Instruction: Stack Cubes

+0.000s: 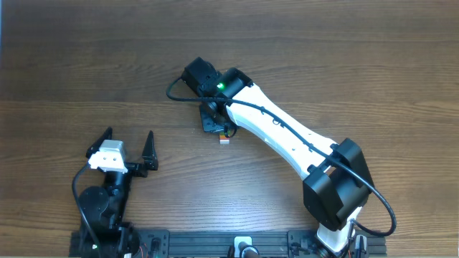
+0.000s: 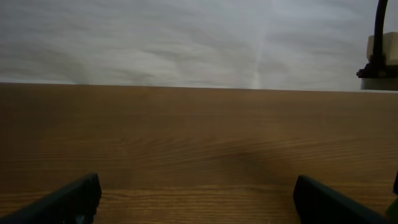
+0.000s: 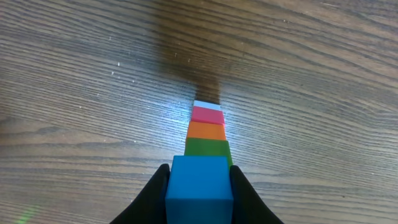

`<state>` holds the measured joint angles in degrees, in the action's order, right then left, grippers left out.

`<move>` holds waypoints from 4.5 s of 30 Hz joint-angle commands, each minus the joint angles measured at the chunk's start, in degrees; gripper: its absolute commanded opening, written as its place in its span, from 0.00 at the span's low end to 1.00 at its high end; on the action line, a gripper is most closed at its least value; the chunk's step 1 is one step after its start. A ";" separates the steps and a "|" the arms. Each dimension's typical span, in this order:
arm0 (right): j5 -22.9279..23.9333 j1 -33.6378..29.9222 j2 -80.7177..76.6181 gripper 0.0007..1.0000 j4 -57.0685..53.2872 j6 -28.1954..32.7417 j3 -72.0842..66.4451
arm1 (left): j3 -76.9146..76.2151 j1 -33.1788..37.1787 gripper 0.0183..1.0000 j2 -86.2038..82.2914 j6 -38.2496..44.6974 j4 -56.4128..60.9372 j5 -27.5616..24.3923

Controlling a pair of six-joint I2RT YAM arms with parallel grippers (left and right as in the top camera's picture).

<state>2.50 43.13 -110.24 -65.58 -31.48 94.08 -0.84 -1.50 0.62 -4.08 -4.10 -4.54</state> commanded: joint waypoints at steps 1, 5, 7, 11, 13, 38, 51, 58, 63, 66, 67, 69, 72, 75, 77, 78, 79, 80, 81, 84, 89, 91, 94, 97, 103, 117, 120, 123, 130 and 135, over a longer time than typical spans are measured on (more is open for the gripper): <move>0.13 0.39 -0.79 0.15 -0.55 -0.15 1.14 | 0.46 -0.26 1.00 -0.28 0.66 0.04 -0.37; 0.13 0.42 -0.79 0.17 -0.90 -0.15 1.14 | 0.46 -0.26 1.00 -0.28 0.66 0.04 -0.37; 0.11 0.42 -0.79 0.18 -0.90 -0.15 1.14 | 0.46 -0.26 1.00 -0.28 0.66 0.04 -0.37; 0.11 0.42 -0.79 0.20 -0.94 -0.15 1.14 | 0.46 -0.26 1.00 -0.28 0.66 0.04 -0.37; 0.13 0.42 -0.79 0.21 -1.03 -0.17 1.14 | 0.46 -0.26 1.00 -0.28 0.66 0.04 -0.37; 0.63 0.31 -0.79 0.99 0.28 -0.15 1.14 | 0.46 -0.26 1.00 -0.28 0.66 0.04 -0.37; 7.50 -11.63 0.04 0.99 15.78 11.02 4.55 | 0.46 -0.26 1.00 -0.28 0.66 0.04 -0.37; 8.26 -19.02 5.35 0.99 18.78 15.91 4.79 | 0.46 -0.26 1.00 -0.28 0.66 0.07 -0.37; 16.63 -20.22 10.49 0.99 18.10 15.96 2.49 | 0.46 -0.26 1.00 -0.28 0.66 0.04 -0.37; 22.69 -19.52 14.03 0.99 18.53 15.93 -1.38 | 0.46 -0.26 1.00 -0.28 0.66 0.04 -0.37; 24.61 -19.28 15.63 0.99 19.17 15.91 -3.52 | 0.46 -0.26 1.00 -0.28 0.66 0.04 -0.37; 25.90 -19.08 19.21 0.99 21.51 15.96 -8.68 | 0.46 -0.26 1.00 -0.28 0.66 0.04 -0.37; 24.92 -20.00 28.48 0.99 29.22 16.22 -22.95 | 0.46 -0.26 1.00 -0.28 0.66 0.04 -0.37; 22.75 -22.05 35.01 0.99 35.08 16.79 -33.62 | 0.46 -0.26 1.00 -0.28 0.66 0.04 -0.37; 20.26 -24.24 39.10 0.99 38.56 17.35 -40.04 | 0.46 -0.26 1.00 -0.28 0.66 0.04 -0.37; 19.04 -25.42 41.11 0.99 40.35 17.42 -43.15 | 0.46 -0.26 1.00 -0.28 0.66 0.04 -0.37; 17.75 -26.75 43.32 0.99 42.49 17.42 -46.49 | 0.46 -0.26 1.00 -0.28 0.66 0.04 -0.37; 15.34 -29.16 47.21 0.99 46.40 17.44 -52.00 | 0.46 -0.26 1.00 -0.28 0.66 0.04 -0.37; 13.88 -30.60 49.68 0.99 48.68 17.44 -55.15 | 0.46 -0.26 1.00 -0.28 0.66 0.04 -0.37; 9.29 -34.58 57.42 0.99 54.51 18.75 -63.56 | 0.46 -0.26 1.00 -0.28 0.66 0.04 -0.37; 6.12 -38.34 68.83 0.99 58.75 22.29 -72.57 | 0.46 -0.26 1.00 -0.28 0.66 0.04 -0.37; 6.12 -39.26 73.55 0.99 58.75 23.93 -75.38 | 0.46 -0.26 1.00 -0.28 0.66 0.04 -0.37; 6.01 -40.15 80.98 0.99 58.97 25.57 -79.38 | 0.46 -0.26 1.00 -0.28 0.66 0.04 -0.37; 4.48 -40.24 87.82 0.99 59.30 30.62 -82.86 | 0.46 -0.26 1.00 -0.28 0.66 0.07 -0.37; -1.18 -40.89 97.00 0.99 59.58 33.40 -86.03 | 0.46 -0.26 1.00 -0.28 0.66 0.04 -0.37; -1.70 -41.51 109.90 0.99 56.11 34.84 -89.77 | 0.46 -0.26 1.00 -0.28 0.66 0.04 -0.37; -2.71 -41.66 109.92 0.99 56.04 34.84 -90.84 | 0.46 -0.26 1.00 -0.28 0.66 0.04 -0.37; -3.17 -41.66 109.92 0.99 56.43 34.77 -91.58 | 0.46 -0.26 1.00 -0.28 0.66 0.04 -0.37; -3.08 -41.68 109.92 0.99 60.04 34.77 -93.13 | 0.46 -0.26 1.00 -0.28 0.66 0.04 -0.37; -3.08 -41.66 109.92 0.99 60.02 34.77 -93.15 | 0.46 -0.26 1.00 -0.28 0.66 0.04 -0.37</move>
<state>0.27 2.00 -0.91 -5.89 3.07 1.56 -0.84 -1.50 0.62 -4.08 -4.10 -4.54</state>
